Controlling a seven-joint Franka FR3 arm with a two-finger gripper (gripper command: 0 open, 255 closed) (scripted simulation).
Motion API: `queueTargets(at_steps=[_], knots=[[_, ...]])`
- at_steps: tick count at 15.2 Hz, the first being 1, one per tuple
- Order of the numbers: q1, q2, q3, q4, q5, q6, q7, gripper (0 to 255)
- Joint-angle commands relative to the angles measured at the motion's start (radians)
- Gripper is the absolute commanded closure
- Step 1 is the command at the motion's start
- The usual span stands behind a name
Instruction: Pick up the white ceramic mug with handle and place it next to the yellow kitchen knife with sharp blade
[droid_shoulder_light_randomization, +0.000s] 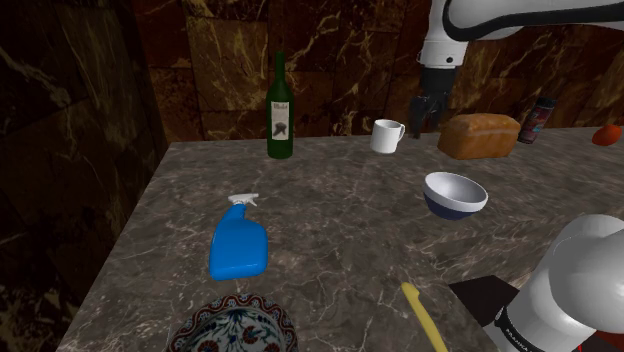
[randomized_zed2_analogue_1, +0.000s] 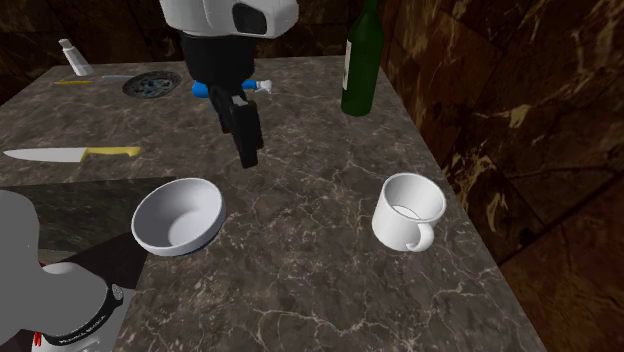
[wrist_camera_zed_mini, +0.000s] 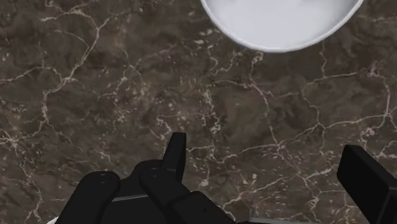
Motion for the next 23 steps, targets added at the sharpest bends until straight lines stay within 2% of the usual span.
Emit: queueTargets(at_steps=[1, 10, 19, 23], knots=[[-0.004, 0.064, -0.024, 0.039, -0.003, 0.028, -0.030, 0], [-0.024, 0.399, -0.113, 0.298, 0.038, 0.105, -0.166, 0], [-0.089, 0.767, -0.155, 0.682, 0.139, 0.076, -0.295, 0], [-0.088, 0.761, -0.154, 0.620, 0.138, 0.132, -0.294, 0]])
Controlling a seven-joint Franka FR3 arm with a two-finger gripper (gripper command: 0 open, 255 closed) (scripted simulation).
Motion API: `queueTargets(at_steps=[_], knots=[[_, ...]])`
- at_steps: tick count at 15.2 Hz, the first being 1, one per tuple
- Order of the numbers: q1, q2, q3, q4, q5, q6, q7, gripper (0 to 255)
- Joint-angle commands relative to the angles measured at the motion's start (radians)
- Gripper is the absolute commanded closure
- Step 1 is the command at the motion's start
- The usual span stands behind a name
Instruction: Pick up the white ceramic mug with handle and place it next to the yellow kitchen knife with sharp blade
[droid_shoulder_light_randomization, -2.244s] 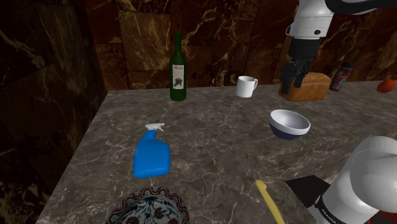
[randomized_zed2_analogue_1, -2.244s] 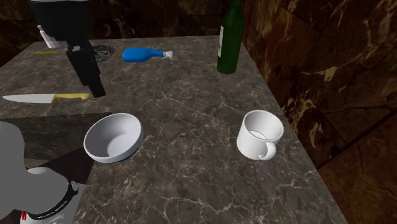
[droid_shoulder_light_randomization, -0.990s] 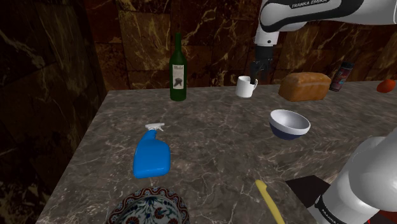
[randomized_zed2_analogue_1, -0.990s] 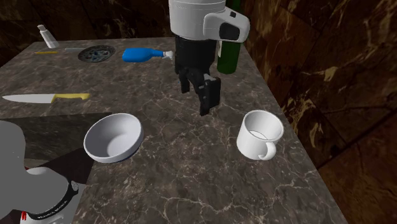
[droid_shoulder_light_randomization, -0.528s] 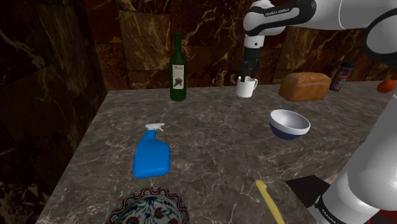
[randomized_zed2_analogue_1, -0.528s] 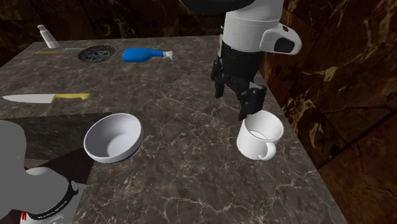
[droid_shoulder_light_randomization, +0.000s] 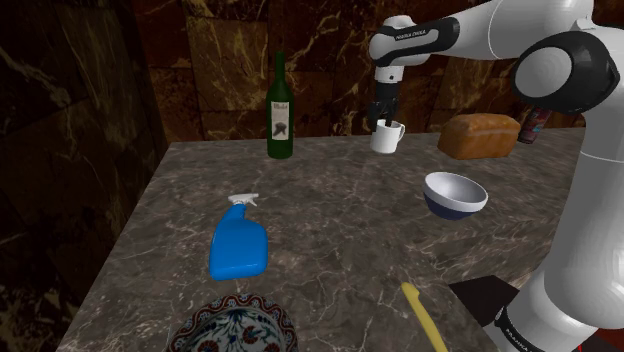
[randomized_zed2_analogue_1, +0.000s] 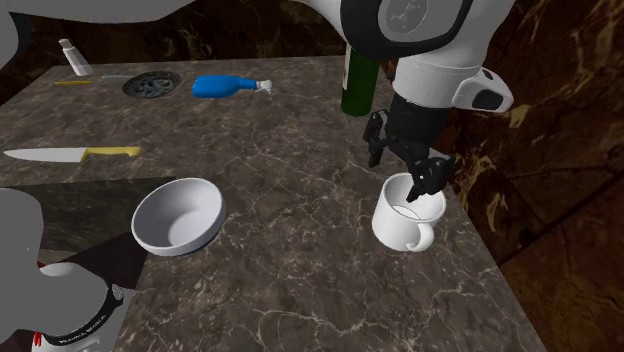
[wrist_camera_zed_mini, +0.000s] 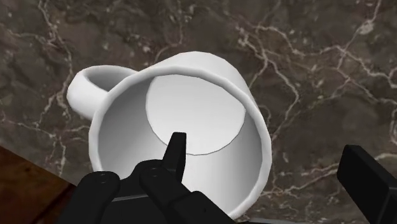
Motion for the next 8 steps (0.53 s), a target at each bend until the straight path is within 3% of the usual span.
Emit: queueTargets(at_steps=[1, 8], knots=[[-0.001, 0.004, 0.000, -0.019, 0.001, 0.024, -0.002, 0], [0.000, 0.003, 0.000, -0.055, 0.001, 0.059, -0.002, 0]])
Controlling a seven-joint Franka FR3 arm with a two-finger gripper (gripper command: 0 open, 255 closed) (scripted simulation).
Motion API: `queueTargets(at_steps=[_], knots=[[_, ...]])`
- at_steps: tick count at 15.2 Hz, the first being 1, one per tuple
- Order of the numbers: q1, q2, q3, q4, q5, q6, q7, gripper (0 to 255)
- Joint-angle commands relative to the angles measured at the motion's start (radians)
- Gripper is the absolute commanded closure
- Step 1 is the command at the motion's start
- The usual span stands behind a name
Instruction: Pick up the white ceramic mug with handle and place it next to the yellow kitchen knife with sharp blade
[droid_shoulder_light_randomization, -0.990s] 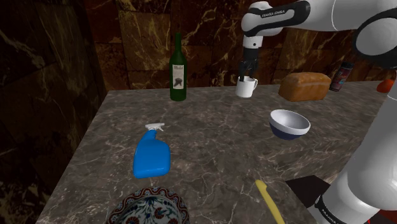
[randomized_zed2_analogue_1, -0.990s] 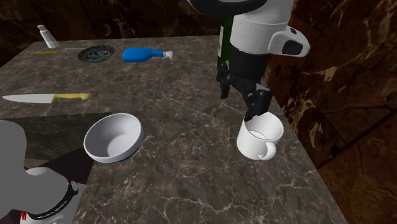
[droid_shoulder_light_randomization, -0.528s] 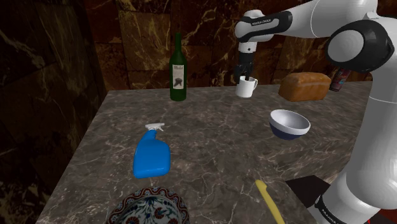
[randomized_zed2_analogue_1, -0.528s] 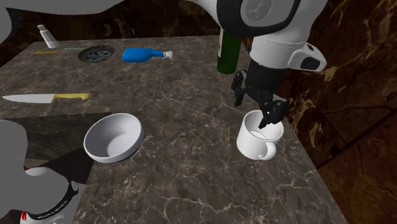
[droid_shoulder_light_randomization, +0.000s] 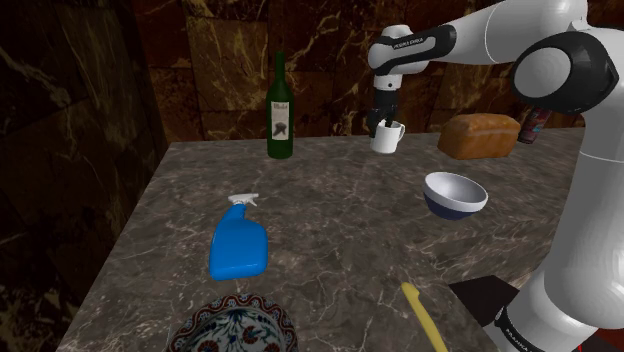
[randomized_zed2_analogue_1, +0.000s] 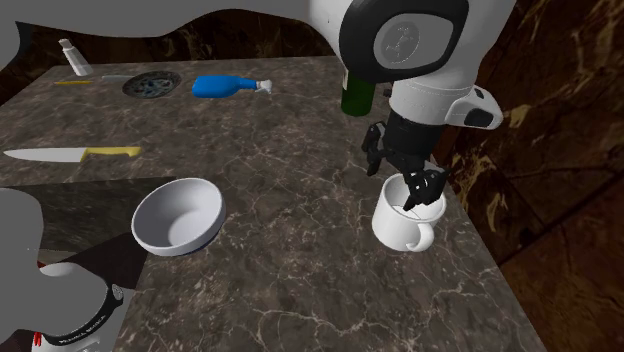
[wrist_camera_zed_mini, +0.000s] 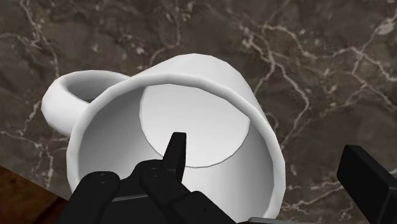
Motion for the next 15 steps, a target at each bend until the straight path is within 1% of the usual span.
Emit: queueTargets(at_steps=[1, 3, 4, 13, 15], knots=[[0.000, 0.000, 0.000, -0.001, 0.000, 0.001, 0.000, 0], [0.000, 0.000, 0.000, 0.000, 0.000, 0.001, 0.000, 0], [0.000, 0.000, 0.000, 0.000, 0.000, 0.001, 0.000, 255], [0.000, 0.000, 0.000, -0.001, 0.000, 0.001, 0.000, 255], [0.000, -0.002, 0.000, 0.024, -0.001, -0.025, 0.000, 255]])
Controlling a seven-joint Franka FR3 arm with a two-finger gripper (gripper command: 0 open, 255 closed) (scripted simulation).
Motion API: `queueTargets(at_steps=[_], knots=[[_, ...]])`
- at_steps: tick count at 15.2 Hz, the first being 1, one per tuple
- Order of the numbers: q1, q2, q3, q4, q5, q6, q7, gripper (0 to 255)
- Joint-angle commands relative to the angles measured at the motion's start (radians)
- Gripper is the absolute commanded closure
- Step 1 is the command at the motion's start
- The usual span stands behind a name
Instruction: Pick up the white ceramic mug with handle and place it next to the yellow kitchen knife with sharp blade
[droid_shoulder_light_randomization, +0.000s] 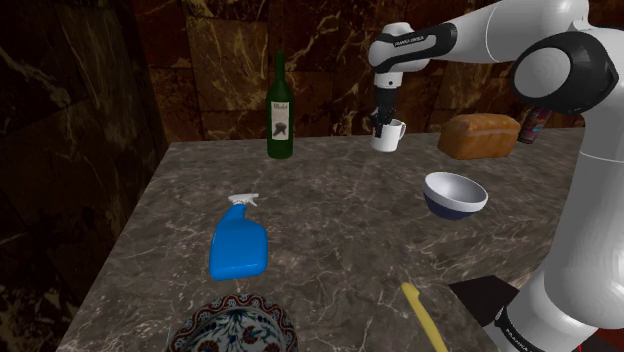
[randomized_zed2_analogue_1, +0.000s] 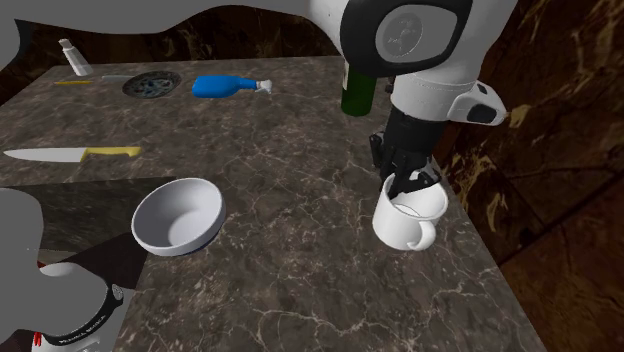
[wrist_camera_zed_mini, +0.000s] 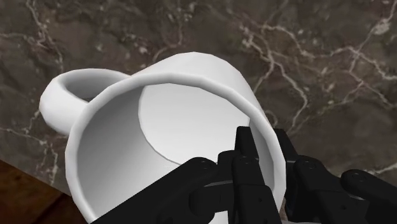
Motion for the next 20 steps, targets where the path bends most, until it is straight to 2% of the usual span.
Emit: queueTargets(at_steps=[1, 11, 20], knots=[[0.000, -0.002, 0.000, 0.021, -0.001, -0.023, 0.001, 255], [-0.007, 0.009, -0.003, 0.171, 0.002, -0.162, -0.002, 255], [-0.021, 0.047, -0.005, 0.348, 0.013, -0.302, -0.009, 255]])
